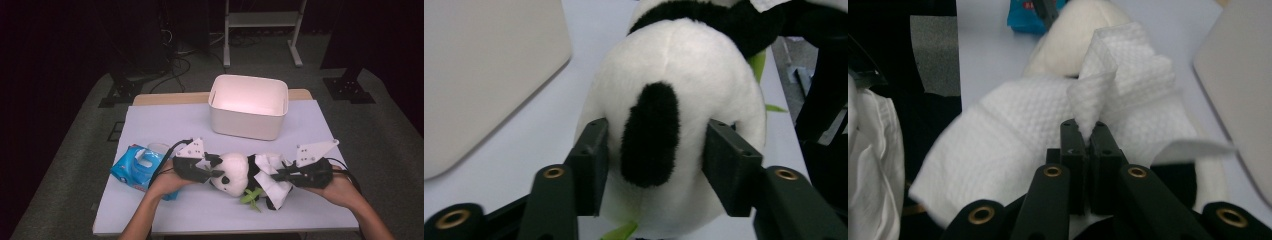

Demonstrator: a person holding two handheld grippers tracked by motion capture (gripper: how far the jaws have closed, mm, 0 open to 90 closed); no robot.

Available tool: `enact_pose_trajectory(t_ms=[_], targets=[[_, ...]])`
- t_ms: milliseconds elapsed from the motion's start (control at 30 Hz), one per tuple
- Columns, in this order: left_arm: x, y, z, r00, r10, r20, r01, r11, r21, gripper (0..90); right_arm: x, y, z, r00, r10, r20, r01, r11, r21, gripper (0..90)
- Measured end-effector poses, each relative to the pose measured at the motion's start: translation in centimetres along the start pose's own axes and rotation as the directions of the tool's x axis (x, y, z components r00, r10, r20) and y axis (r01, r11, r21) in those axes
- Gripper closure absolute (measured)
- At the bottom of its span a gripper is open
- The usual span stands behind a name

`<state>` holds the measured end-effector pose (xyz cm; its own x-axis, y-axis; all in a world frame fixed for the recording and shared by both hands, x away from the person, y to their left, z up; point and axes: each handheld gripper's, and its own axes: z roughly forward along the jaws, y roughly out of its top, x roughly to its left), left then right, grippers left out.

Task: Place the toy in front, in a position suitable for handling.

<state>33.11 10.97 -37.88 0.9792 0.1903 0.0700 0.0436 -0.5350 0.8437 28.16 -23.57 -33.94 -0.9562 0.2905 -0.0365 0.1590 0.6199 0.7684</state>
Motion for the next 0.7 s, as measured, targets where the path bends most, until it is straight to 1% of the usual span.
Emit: enact_pose_trajectory(t_ms=[33, 67, 100, 167, 233, 300, 333, 400, 500, 600, 667, 700], targets=[[-0.2, 0.0, 0.0, 0.9995, 0.032, -0.002, -0.032, 0.9995, 0.000, 50.8, 0.0, 0.6, 0.3, 0.9999, -0.013, 0.001, 0.013, 0.9999, 0.001, 86.6], [-0.2, 0.0, -0.1, 0.9993, 0.038, 0.004, -0.038, 0.9993, 0.000, 51.8, -0.1, 1.5, 0.9, 0.9992, -0.039, 0.004, 0.039, 0.9992, 0.007, 86.6], [-0.3, 0.0, -0.1, 0.9988, 0.049, 0.011, -0.048, 0.9988, -0.002, 52.4, -0.3, 2.1, 1.4, 0.9987, -0.052, 0.002, 0.052, 0.9986, 0.007, 86.6], [-0.4, 0.0, -0.2, 0.9985, 0.052, 0.015, -0.052, 0.9986, 0.000, 52.7, -0.6, 2.9, 2.4, 0.9981, -0.061, -0.004, 0.061, 0.9981, 0.009, 86.6], [-0.4, -0.2, -0.3, 0.9990, 0.042, 0.012, -0.042, 0.9991, 0.010, 53.0, -0.9, 3.4, 3.3, 0.9971, -0.075, -0.011, 0.075, 0.9969, 0.025, 86.6], [-0.3, -0.4, -0.4, 0.9993, 0.032, 0.018, -0.032, 0.9995, 0.005, 54.0, -1.1, 3.4, 3.4, 0.9965, -0.083, -0.013, 0.083, 0.9963, 0.024, 86.6], [-0.3, -0.5, -0.4, 0.9992, 0.035, 0.019, -0.035, 0.9994, 0.006, 54.6, -1.0, 3.3, 3.2, 0.9966, -0.082, -0.008, 0.082, 0.9963, 0.025, 86.6], [-0.4, -0.4, -0.4, 0.9993, 0.032, 0.018, -0.032, 0.9994, 0.011, 54.8, -0.9, 2.8, 2.2, 0.9966, -0.082, 0.013, 0.082, 0.9964, 0.021, 86.6], [-0.4, -0.4, -0.4, 0.9996, 0.026, 0.014, -0.027, 0.9995, 0.014, 54.8, -0.7, 1.5, 0.4, 0.9976, -0.055, 0.043, 0.055, 0.9985, 0.006, 86.6], [-0.4, -0.3, -0.4, 0.9996, 0.024, 0.017, -0.024, 0.9997, 0.010, 54.7, -0.4, -0.6, -1.2, 0.9990, -0.004, 0.043, 0.006, 0.9996, -0.027, 86.6], [-0.5, -0.2, -0.3, 0.9996, 0.024, 0.017, -0.025, 0.9997, 0.009, 54.8, -0.2, -1.6, -1.9, 0.9988, 0.017, 0.045, -0.015, 0.9992, -0.038, 86.6], [-0.6, -0.1, -0.3, 0.9995, 0.027, 0.016, -0.027, 0.9996, 0.010, 54.9, -0.2, -1.8, -2.1, 0.9986, 0.020, 0.049, -0.018, 0.9989, -0.044, 86.6]])
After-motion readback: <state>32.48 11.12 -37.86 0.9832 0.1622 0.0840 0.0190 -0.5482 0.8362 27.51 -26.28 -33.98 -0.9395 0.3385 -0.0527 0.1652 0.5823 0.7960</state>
